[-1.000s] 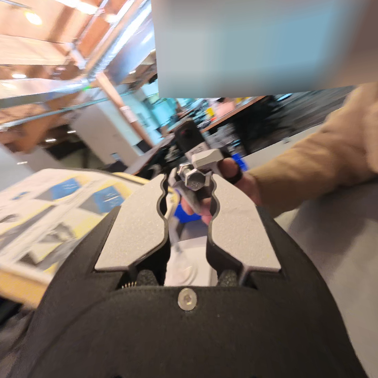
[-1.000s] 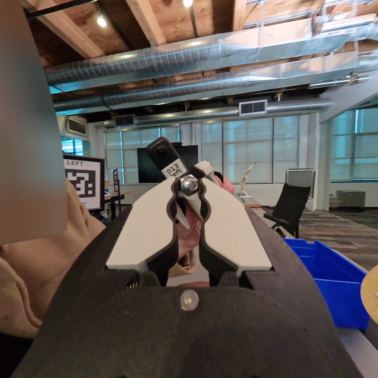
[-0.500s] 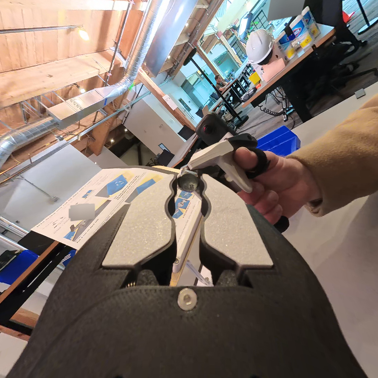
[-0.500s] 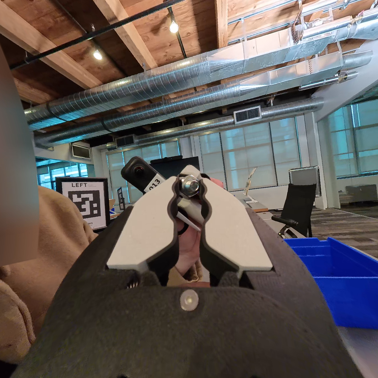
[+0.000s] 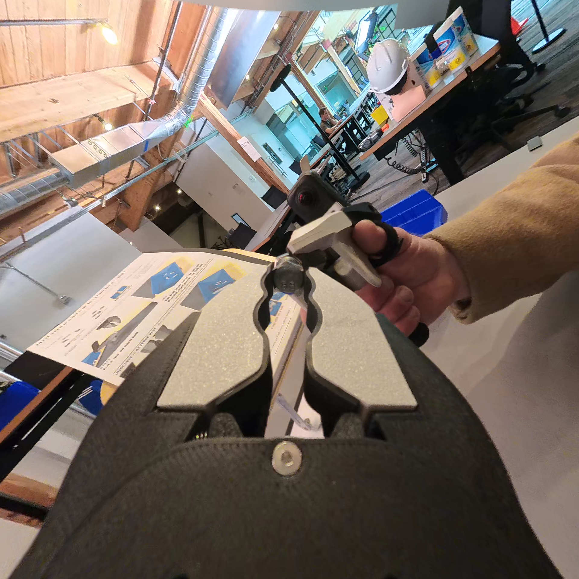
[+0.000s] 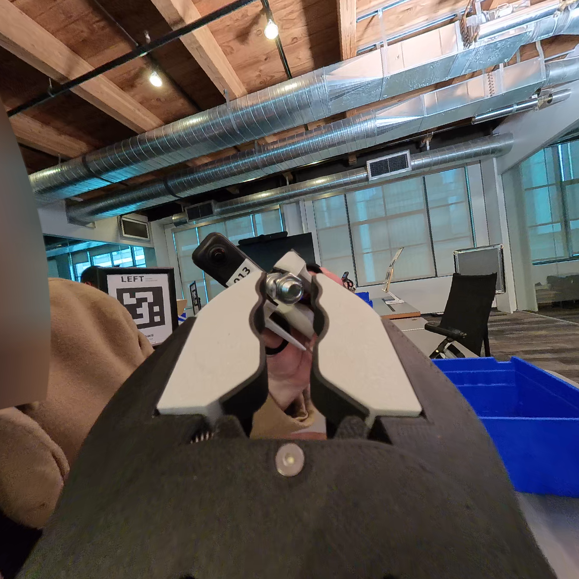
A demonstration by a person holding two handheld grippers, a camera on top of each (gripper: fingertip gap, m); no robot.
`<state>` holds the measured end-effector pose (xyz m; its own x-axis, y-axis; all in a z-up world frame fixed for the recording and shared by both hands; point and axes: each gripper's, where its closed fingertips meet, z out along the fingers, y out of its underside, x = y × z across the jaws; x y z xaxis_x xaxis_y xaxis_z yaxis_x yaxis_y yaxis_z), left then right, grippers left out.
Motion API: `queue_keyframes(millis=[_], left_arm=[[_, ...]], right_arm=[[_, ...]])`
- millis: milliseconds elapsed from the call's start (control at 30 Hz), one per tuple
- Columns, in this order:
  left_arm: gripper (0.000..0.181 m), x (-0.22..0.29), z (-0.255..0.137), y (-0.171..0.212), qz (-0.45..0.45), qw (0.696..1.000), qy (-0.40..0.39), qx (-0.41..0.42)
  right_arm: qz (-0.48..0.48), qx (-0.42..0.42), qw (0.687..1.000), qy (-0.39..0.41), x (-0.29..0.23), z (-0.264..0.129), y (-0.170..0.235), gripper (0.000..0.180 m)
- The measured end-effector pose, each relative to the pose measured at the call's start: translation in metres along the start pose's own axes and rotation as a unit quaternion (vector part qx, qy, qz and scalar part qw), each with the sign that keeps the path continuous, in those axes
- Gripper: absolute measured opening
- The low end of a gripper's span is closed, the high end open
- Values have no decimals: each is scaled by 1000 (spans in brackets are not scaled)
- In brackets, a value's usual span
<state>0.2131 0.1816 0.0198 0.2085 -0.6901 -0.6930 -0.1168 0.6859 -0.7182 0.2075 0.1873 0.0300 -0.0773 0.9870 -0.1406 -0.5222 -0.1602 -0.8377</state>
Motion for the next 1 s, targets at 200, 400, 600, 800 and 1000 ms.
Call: queue_keyframes(millis=[200, 400, 600, 800, 1000], left_arm=[[17, 7, 0, 3, -53, 997, 49, 8], [17, 9, -4, 4, -109, 990, 86, 24], [17, 15, -7, 10, -135, 984, 118, 22], [17, 15, -8, 17, -140, 982, 123, 12], [17, 17, -8, 15, -147, 980, 131, 19]], right_arm=[[-30, -58, 998, -1, 1, -3, 8, 32], [-63, -106, 992, -5, -1, -5, 19, 30], [-80, -138, 987, -5, -3, -7, 22, 29], [-61, -153, 986, -16, -5, -8, 26, 35], [-89, -151, 984, -32, -16, -9, 19, 32]])
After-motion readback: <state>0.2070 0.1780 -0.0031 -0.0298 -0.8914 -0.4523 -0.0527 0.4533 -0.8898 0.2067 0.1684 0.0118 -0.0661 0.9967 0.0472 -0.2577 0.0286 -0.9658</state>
